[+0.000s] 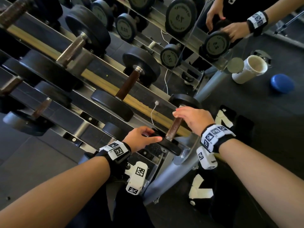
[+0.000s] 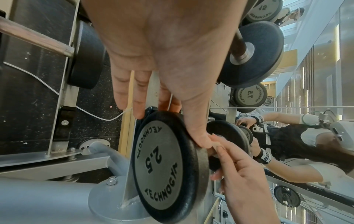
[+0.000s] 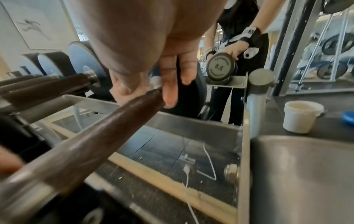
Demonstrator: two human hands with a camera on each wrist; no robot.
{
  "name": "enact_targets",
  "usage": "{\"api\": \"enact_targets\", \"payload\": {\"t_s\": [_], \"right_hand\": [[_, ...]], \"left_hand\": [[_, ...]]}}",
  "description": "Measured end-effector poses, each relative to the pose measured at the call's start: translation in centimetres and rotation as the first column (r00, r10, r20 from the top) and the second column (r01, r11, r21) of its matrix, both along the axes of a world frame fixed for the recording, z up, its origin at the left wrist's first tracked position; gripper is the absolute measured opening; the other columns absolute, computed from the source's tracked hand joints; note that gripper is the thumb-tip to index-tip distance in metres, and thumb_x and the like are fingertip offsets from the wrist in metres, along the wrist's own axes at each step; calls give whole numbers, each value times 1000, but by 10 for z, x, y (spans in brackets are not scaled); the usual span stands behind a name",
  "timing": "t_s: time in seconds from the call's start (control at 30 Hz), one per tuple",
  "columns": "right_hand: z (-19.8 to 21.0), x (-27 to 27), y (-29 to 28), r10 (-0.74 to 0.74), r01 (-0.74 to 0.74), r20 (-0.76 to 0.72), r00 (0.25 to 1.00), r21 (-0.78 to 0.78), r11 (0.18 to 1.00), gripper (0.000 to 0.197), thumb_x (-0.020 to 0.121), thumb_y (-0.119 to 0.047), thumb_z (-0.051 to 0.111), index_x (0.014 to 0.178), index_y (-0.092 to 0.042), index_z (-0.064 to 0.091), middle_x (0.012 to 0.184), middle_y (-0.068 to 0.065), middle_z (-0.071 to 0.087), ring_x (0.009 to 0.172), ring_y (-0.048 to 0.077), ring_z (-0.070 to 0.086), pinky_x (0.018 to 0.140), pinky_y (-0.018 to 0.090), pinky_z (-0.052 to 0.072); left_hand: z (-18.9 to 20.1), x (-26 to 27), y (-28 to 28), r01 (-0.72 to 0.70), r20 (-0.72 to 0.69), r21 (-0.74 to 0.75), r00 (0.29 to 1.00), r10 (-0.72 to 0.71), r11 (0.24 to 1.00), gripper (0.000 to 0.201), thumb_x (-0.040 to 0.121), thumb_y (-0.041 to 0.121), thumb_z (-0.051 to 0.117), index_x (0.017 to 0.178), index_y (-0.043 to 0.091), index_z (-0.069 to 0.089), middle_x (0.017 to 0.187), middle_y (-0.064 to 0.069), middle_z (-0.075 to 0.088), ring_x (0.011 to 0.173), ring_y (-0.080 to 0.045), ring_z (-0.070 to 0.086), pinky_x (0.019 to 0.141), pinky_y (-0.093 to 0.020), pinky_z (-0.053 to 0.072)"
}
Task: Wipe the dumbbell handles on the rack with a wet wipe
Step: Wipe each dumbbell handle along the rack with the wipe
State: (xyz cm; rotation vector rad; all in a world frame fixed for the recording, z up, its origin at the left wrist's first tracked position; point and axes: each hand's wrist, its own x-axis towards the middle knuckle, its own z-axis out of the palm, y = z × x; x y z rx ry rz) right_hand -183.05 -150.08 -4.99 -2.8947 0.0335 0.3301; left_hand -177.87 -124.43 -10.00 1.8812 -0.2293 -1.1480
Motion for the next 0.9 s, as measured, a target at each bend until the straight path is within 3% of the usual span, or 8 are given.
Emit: {"api": "enact_targets", "payload": {"t_s": [0.13,0.23,0.4,0.5,0.67,0.73,0.83,0.9], "right_hand": [[-3,-21,27,163,-160,-73,984,45,986,29,98,-29,51,124,-40,56,116,-16,65,101,5,66,90,28,54],[1,-27,36,209,-186,-196,958,129,974,36,100,-44,33,130,-49,53,129,-21,63,113,5,63,101,29,48],[8,-9,5,-86,87,-12,996,33,996,35,102,-29,47,126,-51,60,133,-25,59,114,7,64,95,30,51],[-3,-23,16,-190,195,-50,980,131,972,31,99,-44,46,125,-44,62,118,-10,69,103,13,67,92,31,53],[3,-40,28,163,-147,-167,972,104,984,47,101,-22,46,139,-50,47,133,-20,61,107,2,64,100,28,50],[5,-26,15,83,-81,-94,992,22,996,41,100,-32,40,134,-53,48,117,-16,66,84,0,66,81,21,54],[3,-15,3,-170,169,32,985,36,985,33,103,-38,41,129,-52,56,127,-15,66,103,14,69,90,36,55],[-5,-21,9,-261,248,49,964,186,951,34,102,-48,37,126,-47,62,119,-13,70,101,9,69,87,32,56]], "left_hand": [[2,0,-1,-27,-13,-10,1000,27,1000,50,70,56,79,111,32,64,110,6,67,90,-17,71,83,-41,61],[5,0,-3,-41,-45,-2,998,41,999,48,70,53,82,108,28,66,108,0,69,93,-23,71,83,-46,60],[10,3,-5,-16,-87,18,996,17,1000,46,73,47,82,108,22,65,110,-11,69,101,-34,69,88,-52,57],[11,3,-5,-5,-84,32,996,7,999,45,75,46,81,110,23,64,111,-8,68,100,-27,69,88,-49,58],[13,6,-8,41,-76,68,996,-36,997,45,75,48,80,108,23,64,108,-4,68,97,-23,70,87,-46,59],[13,8,-9,51,-87,70,995,-44,996,43,74,47,81,106,24,63,108,-3,68,96,-22,71,86,-46,60],[14,10,-9,60,-96,81,994,-53,995,39,75,47,80,104,28,63,108,1,68,94,-19,71,85,-45,60],[15,11,-8,60,-100,85,994,-51,995,39,75,46,81,104,27,63,108,1,68,94,-18,71,84,-45,60]]}}
